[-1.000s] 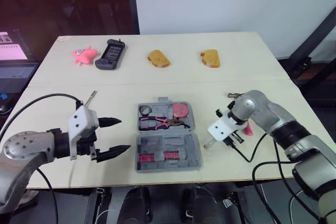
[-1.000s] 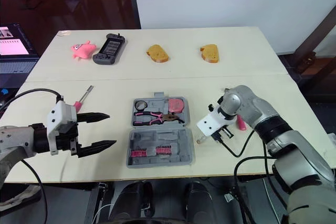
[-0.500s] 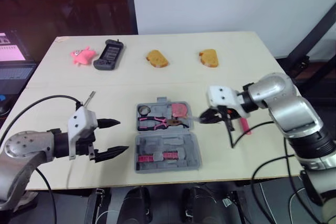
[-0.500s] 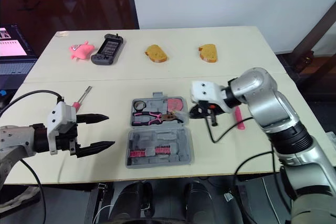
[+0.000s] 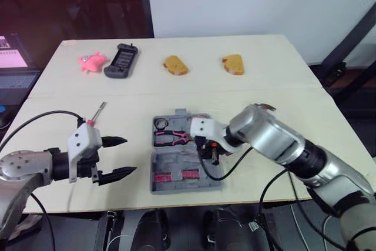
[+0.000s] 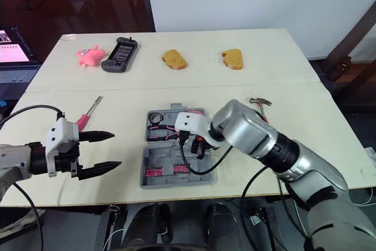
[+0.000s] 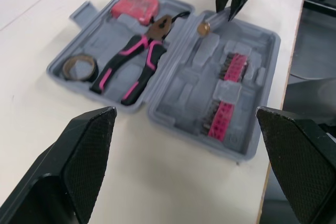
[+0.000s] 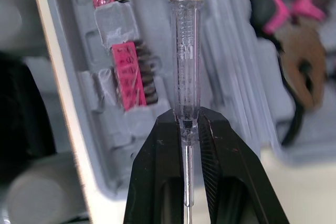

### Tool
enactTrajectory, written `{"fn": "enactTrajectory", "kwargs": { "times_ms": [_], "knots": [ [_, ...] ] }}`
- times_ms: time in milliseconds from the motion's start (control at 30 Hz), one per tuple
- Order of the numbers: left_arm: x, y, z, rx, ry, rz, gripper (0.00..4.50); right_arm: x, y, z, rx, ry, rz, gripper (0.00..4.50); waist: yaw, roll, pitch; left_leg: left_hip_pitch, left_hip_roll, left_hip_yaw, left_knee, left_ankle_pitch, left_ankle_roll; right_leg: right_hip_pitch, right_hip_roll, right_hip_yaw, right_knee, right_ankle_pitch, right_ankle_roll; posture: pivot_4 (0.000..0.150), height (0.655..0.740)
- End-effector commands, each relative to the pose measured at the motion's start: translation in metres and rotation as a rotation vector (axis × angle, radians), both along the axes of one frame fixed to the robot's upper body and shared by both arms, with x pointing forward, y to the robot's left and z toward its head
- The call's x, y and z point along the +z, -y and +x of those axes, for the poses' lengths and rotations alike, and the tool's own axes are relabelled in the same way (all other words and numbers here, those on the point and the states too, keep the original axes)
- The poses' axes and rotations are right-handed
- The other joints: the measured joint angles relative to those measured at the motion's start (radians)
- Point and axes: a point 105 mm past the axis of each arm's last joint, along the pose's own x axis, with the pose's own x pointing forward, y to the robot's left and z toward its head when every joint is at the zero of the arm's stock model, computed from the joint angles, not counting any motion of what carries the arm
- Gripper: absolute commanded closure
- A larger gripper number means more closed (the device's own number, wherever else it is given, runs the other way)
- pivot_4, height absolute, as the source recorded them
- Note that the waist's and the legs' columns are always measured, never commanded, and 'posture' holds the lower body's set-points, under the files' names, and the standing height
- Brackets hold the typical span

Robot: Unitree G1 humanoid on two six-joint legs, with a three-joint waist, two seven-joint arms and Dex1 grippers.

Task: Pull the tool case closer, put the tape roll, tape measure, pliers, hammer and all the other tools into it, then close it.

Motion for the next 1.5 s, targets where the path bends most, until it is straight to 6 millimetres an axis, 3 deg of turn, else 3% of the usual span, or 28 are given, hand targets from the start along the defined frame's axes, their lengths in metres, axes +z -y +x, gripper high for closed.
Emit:
{"fn": "enactTrajectory", "kwargs": {
  "times_ms": [33, 267, 567, 800, 1100, 1500],
  "knots": [
    [0.007, -0.001, -0.003, 0.01, 0.044, 0.0, 0.0, 0.01, -0.014, 0.009, 0.075, 0.114, -0.008, 4.42, 0.0, 0.0, 0.0, 0.0, 0.0, 0.0, 0.0, 0.0, 0.0, 0.0, 0.0, 0.0, 0.0, 0.0, 0.0, 0.15, 0.7188],
    [0.003, -0.005, -0.01, 0.049, 0.04, -0.006, 0.0, 0.013, -0.041, 0.014, 0.245, 0.267, -0.064, 4.42, -0.004, 0.0, 0.0, 0.0, 0.0, 0.0, 0.0, 0.0, 0.0, 0.0, 0.0, 0.0, 0.0, 0.0, 0.0, 0.15, 0.7188],
    [0.002, -0.007, -0.015, 0.07, 0.037, 0.0, 0.0, 0.001, -0.044, 0.002, 0.213, 0.03, -0.179, 4.42, -0.004, 0.0, 0.0, 0.0, 0.0, 0.0, 0.0, 0.0, 0.0, 0.0, 0.0, 0.0, 0.0, 0.0, 0.0, 0.15, 0.7188],
    [-0.003, -0.011, -0.027, 0.088, 0.019, 0.02, 0.0, -0.008, -0.06, -0.005, 0.184, -0.073, -0.207, 4.42, -0.008, 0.0, 0.0, 0.0, 0.001, 0.0, -0.001, 0.0, -0.001, -0.001, 0.0, 0.0, 0.0, 0.0, 0.0, 0.15, 0.7188],
    [-0.014, -0.009, -0.041, 0.152, 0.006, -0.008, 0.0, -0.012, -0.077, 0.01, 0.149, -0.043, -0.253, 4.42, -0.005, 0.0, 0.0, 0.0, 0.0, 0.0, -0.001, 0.0, -0.001, -0.005, 0.0, 0.0, 0.0, 0.0, 0.0, 0.15, 0.7188],
    [-0.015, -0.007, -0.045, 0.176, 0.017, -0.011, 0.0, -0.019, -0.086, 0.025, 0.143, -0.005, -0.273, 4.42, -0.007, 0.0, 0.0, -0.001, 0.001, 0.0, -0.001, 0.0, -0.001, -0.005, 0.0, 0.0, 0.0, 0.0, -0.001, 0.15, 0.7188]
  ]
}}
